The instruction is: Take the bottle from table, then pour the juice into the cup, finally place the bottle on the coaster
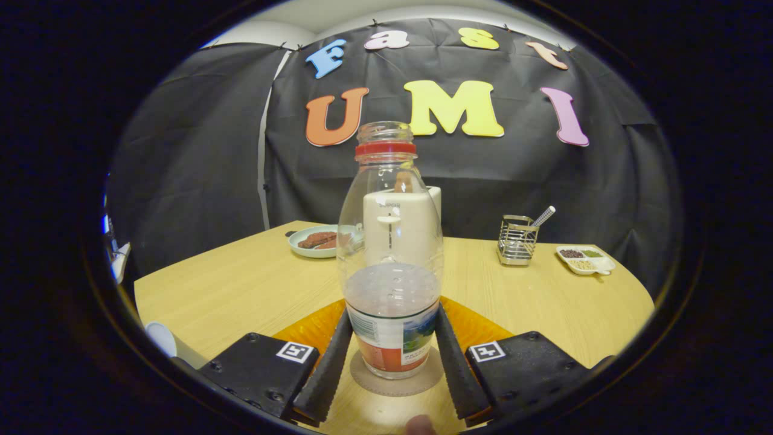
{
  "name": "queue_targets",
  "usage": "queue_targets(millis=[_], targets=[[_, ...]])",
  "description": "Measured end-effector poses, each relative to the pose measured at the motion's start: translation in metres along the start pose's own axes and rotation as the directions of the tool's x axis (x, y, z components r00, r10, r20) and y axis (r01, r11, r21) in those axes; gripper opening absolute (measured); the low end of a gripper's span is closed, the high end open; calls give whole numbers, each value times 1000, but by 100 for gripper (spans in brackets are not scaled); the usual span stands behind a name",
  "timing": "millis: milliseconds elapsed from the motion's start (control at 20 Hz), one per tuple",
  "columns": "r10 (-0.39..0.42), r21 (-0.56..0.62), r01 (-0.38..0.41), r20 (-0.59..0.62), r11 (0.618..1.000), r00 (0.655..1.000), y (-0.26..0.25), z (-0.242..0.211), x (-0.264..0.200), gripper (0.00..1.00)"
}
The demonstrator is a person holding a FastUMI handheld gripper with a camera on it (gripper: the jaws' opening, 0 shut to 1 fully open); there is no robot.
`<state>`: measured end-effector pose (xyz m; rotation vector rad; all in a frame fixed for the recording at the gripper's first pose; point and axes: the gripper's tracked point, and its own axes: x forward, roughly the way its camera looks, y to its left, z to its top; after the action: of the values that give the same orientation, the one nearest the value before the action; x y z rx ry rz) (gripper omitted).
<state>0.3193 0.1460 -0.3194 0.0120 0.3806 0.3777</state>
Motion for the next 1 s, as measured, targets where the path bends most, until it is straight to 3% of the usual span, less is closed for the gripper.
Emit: queue_targets(millis=[200,400,550,850,1000], targets=[[-2,17,2,-7,1000,1000,-1,-3,-1,82],[-10,24,10,-2,1000,1000,0,2,-8,95],[-5,23,4,24,1000,1000,5,16,-22,98],[-21,86,13,97,996,995,8,72,-76,100],[-72,73,61,151,995,986,1,107,-121,99]])
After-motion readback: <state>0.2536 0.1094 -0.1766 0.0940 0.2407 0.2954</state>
